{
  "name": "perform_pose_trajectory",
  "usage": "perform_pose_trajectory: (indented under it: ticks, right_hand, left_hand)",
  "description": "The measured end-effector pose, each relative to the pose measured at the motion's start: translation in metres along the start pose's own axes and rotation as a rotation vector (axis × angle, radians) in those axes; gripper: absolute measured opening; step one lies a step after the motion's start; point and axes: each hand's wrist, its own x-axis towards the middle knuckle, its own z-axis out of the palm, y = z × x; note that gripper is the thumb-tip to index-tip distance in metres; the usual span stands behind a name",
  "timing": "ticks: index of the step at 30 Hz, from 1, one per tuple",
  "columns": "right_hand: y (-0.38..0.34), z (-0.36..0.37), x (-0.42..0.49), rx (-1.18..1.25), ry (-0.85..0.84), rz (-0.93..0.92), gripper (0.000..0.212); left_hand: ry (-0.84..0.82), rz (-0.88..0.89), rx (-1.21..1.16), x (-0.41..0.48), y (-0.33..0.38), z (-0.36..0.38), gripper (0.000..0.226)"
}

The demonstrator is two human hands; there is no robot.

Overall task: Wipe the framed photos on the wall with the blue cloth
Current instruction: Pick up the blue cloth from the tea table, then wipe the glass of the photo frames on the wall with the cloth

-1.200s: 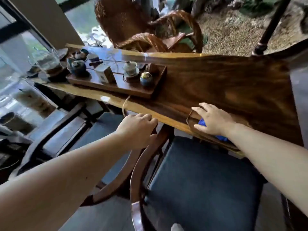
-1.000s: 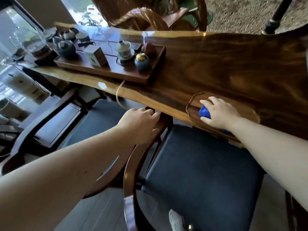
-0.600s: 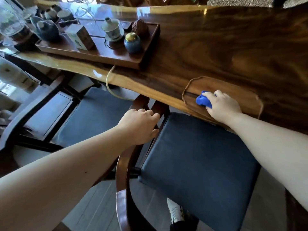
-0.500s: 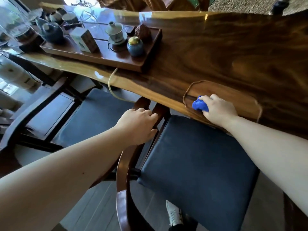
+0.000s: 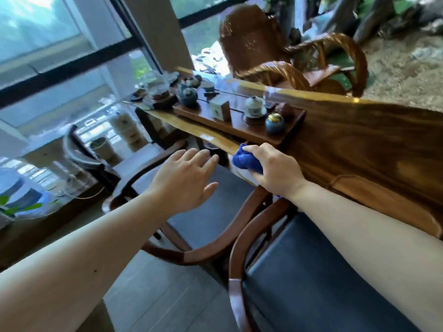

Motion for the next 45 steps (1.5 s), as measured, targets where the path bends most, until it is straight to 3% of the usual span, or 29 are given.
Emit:
perform_pose_trajectory:
  ticks: [13, 16, 25, 37, 45]
  right_hand:
    - [-0.304, 0.006, 0.113, 0.243, 0.189, -0.318, 0.049]
    - [-0.371, 0.022, 0.123, 0.322, 0.148, -0.377, 0.050]
    - [-0.542, 0.096, 0.176, 0.588, 0.031, -0.638, 0.050]
    - [-0.664, 0.178, 0.298, 0.733, -0.101, -0.838, 0.050]
    - [-0.740, 0.208, 0.331, 0.783, -0.121, -0.904, 0.047]
  left_hand:
    - [0.272, -0.539, 0.218, -0.222, -0.127, -0.162, 0.063]
    - [0.285, -0.619, 0.332, -0.263, -0.149, -0.188, 0.064]
    - [0.137, -0.892, 0.561, -0.341, -0.230, -0.230, 0.064]
    - [-0.119, -1.210, 0.719, -0.373, -0.363, -0.218, 0.064]
    - [-0.219, -1.305, 0.784, -0.410, -0.437, -0.215, 0.064]
